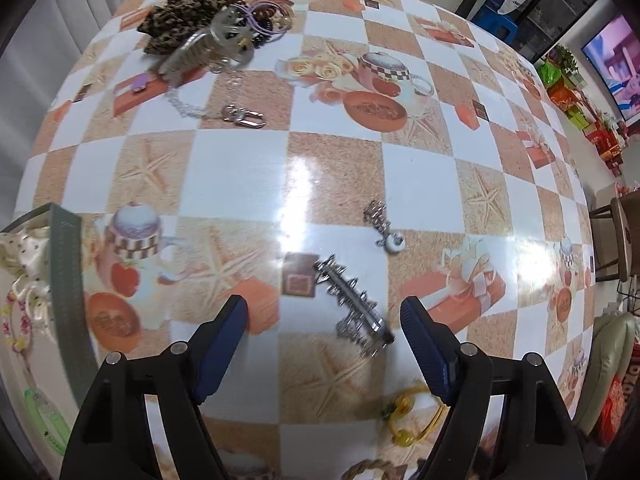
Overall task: Organize jewelry
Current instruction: 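Grasp the black rhinestone hair clip with the right tool while the left tool grasps the silver key pendant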
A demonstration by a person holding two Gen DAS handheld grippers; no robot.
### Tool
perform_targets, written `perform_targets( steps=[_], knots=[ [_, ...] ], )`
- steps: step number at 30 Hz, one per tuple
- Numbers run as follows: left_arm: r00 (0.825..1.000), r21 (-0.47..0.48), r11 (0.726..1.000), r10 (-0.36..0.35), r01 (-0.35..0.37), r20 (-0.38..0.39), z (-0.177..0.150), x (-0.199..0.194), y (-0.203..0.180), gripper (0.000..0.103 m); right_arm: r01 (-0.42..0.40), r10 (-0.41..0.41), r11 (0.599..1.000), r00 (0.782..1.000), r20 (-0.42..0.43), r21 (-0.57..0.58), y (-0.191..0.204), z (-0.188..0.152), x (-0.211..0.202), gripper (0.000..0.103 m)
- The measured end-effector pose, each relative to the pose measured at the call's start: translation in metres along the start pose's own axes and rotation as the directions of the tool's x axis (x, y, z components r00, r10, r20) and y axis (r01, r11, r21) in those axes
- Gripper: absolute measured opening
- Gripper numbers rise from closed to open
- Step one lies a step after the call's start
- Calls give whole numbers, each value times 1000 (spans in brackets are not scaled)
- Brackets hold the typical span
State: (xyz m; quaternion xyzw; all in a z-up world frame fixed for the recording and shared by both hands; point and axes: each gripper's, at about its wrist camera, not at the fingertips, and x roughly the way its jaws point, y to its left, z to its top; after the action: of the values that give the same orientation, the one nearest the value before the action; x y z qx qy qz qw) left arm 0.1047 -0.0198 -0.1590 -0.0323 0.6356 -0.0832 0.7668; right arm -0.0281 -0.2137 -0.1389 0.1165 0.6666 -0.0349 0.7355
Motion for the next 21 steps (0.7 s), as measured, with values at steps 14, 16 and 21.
perform_targets(
  steps=[14,16,21],
  knots=[
    [1000,82,997,17,-16,-14,12,16,-29,43,174,-174,977,985,12,-123,32,-10,19,62],
    [1000,100,995,20,-18,-17,11,17,-33,39,186,-185,972,983,22,-142,35,-12,19,58],
    [1000,106,994,10,-9,-12,11,18,-40,16,188,-185,971,982,36,-147,51,-13,20,32]
  ],
)
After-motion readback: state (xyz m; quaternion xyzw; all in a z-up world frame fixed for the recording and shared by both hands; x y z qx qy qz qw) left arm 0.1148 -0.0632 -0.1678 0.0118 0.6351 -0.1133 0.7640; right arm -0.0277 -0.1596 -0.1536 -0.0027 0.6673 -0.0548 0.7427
